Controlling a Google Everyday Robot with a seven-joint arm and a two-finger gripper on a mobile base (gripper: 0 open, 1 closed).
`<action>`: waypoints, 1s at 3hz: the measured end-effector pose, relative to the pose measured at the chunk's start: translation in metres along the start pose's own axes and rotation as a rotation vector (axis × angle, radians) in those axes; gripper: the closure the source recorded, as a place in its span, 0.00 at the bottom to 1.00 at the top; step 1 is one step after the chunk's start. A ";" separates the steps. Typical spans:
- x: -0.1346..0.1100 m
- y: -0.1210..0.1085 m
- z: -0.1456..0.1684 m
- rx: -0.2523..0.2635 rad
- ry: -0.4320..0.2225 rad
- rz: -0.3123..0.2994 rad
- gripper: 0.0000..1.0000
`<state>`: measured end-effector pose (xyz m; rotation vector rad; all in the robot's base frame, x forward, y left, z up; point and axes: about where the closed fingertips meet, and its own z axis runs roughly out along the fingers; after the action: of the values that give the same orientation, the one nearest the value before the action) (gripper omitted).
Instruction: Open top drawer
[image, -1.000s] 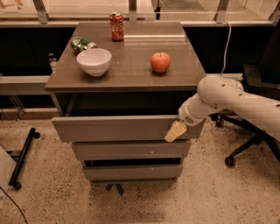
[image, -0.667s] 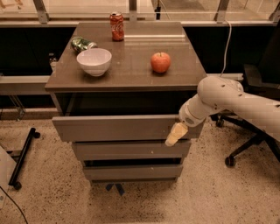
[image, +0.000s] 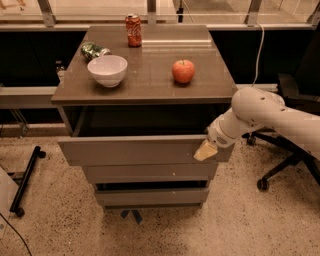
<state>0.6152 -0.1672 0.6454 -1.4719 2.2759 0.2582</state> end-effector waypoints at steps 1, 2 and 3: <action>-0.001 0.000 -0.003 0.000 0.000 0.000 0.65; -0.004 -0.001 -0.008 0.000 0.000 0.000 0.62; -0.005 -0.001 -0.010 0.000 0.000 0.000 0.39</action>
Offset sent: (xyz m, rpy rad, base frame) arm -0.1740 -0.0437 0.0096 0.0247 0.2302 -0.0661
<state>0.6151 -0.1671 0.6564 -1.4720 2.2759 0.2584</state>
